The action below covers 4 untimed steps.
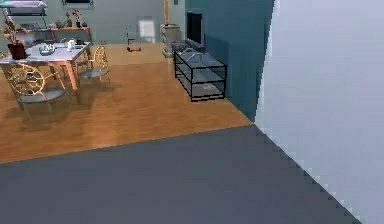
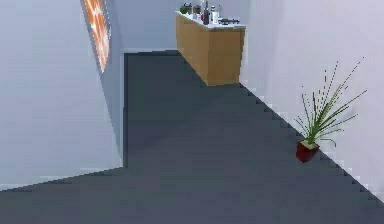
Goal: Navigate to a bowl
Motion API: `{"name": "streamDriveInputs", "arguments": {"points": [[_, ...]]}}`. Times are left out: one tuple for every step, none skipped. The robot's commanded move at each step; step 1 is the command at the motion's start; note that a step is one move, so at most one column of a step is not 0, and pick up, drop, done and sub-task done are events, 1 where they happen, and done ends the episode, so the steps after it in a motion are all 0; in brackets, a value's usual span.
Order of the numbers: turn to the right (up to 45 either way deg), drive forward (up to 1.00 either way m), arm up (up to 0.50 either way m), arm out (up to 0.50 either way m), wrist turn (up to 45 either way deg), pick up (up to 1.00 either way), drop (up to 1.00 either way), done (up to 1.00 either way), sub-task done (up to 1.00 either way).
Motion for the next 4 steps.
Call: {"name": "streamDriveInputs", "arguments": {"points": [[-12.0, 0.00, 0.00, 0.00, 0.0, 0.00, 0.00, 0.00, 0.00], [0.0, 1.00, 0.00, 0.00, 0.0, 0.00, 0.00, 0.00, 0.00], [0.0, 1.00, 0.00, 0.00, 0.0, 0.00, 0.00, 0.00, 0.00], [-3.0, 0.00, 0.00, 0.00, 0.0, 0.00, 0.00, 0.00, 0.00]]}}
